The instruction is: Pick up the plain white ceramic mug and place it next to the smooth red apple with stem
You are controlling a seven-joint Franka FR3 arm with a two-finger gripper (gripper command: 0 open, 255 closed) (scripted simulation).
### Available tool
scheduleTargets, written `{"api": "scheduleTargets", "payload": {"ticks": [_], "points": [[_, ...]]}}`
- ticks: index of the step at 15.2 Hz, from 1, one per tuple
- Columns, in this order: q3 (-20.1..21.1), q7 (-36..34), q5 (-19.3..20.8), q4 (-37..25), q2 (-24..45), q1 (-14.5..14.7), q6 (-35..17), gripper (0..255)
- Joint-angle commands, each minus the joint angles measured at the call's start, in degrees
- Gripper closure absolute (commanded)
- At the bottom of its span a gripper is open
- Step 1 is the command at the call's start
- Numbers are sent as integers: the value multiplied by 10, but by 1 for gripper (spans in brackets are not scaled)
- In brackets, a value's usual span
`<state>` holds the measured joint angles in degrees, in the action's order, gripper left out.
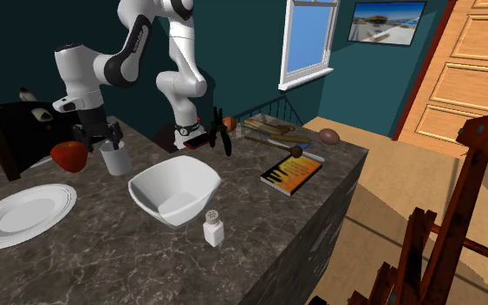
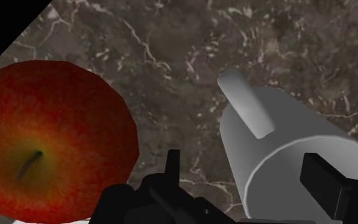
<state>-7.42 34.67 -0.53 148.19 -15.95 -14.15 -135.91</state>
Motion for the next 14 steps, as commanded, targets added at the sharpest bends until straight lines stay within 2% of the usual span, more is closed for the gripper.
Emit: {"api": "scheduleTargets", "payload": {"ticks": [1,2,6,14], "points": [[0,0,0,0,0,0,0,0],[0,0,0,0,0,0,0,0],[3,-5,7,-34,-50,-4,84,0],[3,-5,7,-34,-50,-4,84,0]]}}
